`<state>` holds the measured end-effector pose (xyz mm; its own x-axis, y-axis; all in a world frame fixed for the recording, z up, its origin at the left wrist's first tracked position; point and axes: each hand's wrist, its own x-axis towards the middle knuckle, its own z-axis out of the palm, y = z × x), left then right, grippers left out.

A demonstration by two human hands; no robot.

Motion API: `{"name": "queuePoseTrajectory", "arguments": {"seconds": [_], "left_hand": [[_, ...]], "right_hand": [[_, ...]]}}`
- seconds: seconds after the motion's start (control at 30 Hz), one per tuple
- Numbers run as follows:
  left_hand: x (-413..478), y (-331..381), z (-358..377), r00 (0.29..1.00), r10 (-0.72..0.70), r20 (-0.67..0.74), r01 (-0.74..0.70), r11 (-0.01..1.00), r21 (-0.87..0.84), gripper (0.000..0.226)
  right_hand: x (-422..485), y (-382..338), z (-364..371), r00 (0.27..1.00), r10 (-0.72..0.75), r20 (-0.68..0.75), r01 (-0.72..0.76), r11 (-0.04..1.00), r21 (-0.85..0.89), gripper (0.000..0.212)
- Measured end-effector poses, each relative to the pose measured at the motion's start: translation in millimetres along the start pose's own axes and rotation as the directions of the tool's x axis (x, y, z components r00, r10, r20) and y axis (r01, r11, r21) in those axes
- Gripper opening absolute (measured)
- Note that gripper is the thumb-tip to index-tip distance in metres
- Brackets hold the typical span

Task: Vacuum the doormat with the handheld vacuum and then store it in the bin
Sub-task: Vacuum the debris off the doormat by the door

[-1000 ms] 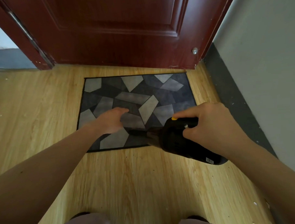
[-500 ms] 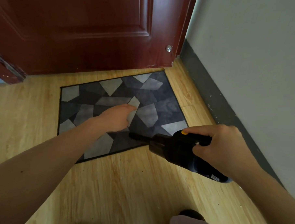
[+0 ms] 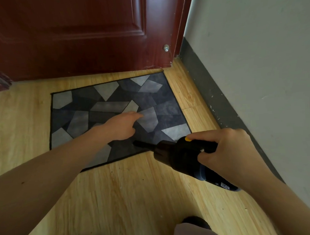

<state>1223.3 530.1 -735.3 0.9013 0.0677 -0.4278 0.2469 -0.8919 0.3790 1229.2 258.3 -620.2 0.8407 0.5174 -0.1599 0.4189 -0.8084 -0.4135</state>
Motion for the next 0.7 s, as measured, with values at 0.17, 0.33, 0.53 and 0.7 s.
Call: {"name": "queuePoseTrajectory", "arguments": {"seconds": [0.17,0.33,0.53,0.7], "left_hand": [[0.0,-3.8,1.3,1.000,-0.011,-0.002,0.011,1.000,-0.005,0.061],[1.0,-3.8,0.2,1.000,-0.021,-0.010,0.021,1.000,-0.006,0.061],[4.1,-3.3,-1.3,1.000,-0.025,-0.003,0.025,1.000,0.004,0.062],[9.1,0.3,-6.6,1.000,-0.020,-0.013,0.020,1.000,-0.003,0.062]], "right_hand": [[4.5,-2.6,1.8,0.999,-0.018,0.050,0.018,1.000,-0.005,0.044],[11.5,5.3,9.1,0.998,0.032,-0.053,-0.032,0.999,-0.002,0.046],[24.4,16.5,14.4,0.977,0.120,-0.176,-0.117,0.993,0.027,0.046],[39.1,11.8,18.0,0.969,0.130,-0.208,-0.125,0.991,0.038,0.047]]}}
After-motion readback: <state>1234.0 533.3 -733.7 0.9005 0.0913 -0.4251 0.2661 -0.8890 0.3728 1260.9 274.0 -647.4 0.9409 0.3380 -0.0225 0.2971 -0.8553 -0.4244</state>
